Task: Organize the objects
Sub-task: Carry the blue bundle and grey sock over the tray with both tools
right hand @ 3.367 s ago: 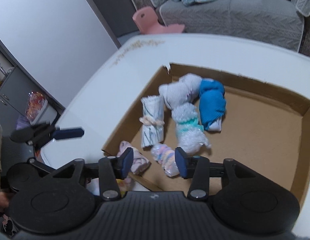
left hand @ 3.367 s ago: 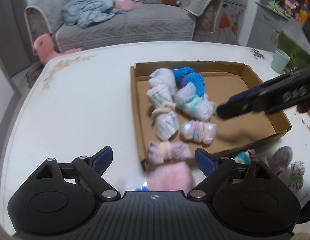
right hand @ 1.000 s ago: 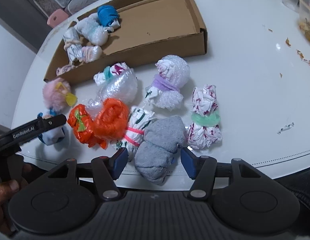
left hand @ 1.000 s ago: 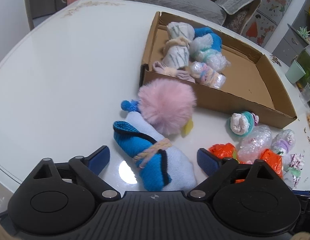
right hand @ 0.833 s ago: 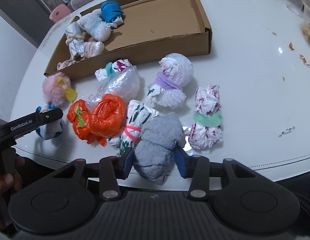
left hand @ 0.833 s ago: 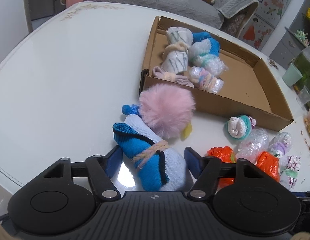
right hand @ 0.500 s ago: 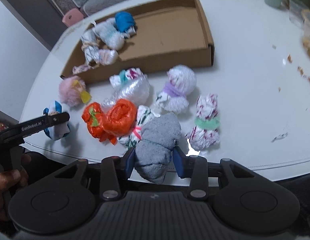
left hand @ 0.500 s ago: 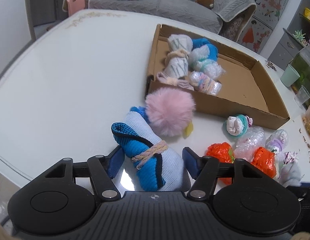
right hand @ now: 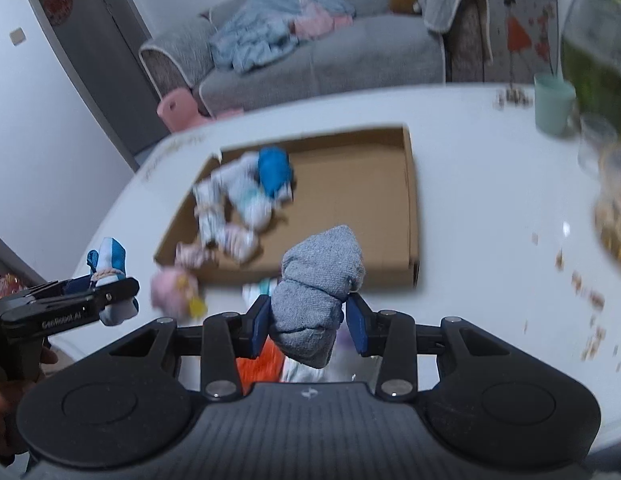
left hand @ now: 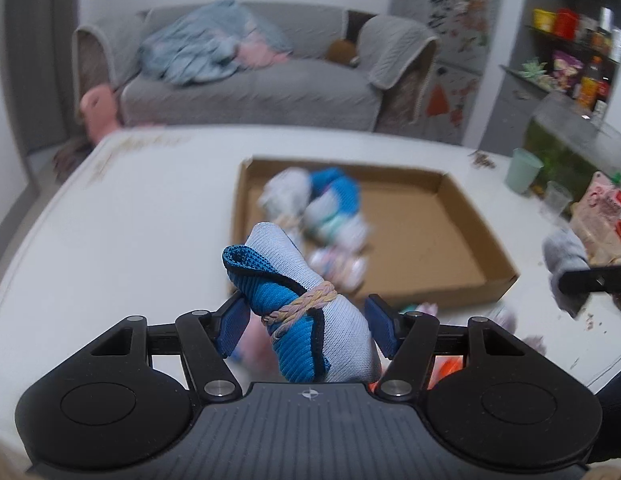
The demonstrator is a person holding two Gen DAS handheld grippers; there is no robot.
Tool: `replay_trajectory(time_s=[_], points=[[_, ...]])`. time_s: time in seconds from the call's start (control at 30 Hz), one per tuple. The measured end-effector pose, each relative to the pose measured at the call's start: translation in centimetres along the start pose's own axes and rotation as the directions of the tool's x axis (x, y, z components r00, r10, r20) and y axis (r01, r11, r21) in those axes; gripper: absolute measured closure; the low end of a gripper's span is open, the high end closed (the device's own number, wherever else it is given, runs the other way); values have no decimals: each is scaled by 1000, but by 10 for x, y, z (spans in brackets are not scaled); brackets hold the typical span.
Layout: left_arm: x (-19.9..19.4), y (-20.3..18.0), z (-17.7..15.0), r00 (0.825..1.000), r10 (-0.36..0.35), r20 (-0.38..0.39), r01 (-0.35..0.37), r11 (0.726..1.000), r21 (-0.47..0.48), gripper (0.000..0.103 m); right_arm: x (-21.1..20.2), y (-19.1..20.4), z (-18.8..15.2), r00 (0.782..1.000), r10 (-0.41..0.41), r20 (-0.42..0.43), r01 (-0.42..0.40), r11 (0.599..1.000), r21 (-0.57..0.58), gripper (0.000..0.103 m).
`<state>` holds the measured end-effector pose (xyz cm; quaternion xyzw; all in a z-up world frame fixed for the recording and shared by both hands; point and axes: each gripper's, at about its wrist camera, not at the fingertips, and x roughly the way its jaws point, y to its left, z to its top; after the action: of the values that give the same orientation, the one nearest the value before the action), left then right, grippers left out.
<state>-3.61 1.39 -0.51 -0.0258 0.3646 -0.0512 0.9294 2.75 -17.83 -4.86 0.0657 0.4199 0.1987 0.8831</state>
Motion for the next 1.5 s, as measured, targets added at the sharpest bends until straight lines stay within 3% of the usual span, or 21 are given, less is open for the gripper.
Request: replay_trajectory(time_s=[0.27, 0.57, 0.9, 1.5], points=[[59, -48, 67, 997, -68, 39, 62, 989, 137, 34, 30, -17, 83, 994, 44, 104, -32, 992, -119, 66], [167, -83, 114, 995, -92, -28, 96, 967, 237, 34, 105, -41, 132, 995, 89, 50, -82, 988, -132, 66], [231, -90, 108, 992, -59, -108, 92, 940, 328, 34, 149, -44, 136, 996, 75, -48, -80, 987, -136, 66], [246, -81, 103, 987, -68, -148, 117, 926, 358, 43, 173, -53, 133, 986, 77, -148, -105, 975, -195, 66]])
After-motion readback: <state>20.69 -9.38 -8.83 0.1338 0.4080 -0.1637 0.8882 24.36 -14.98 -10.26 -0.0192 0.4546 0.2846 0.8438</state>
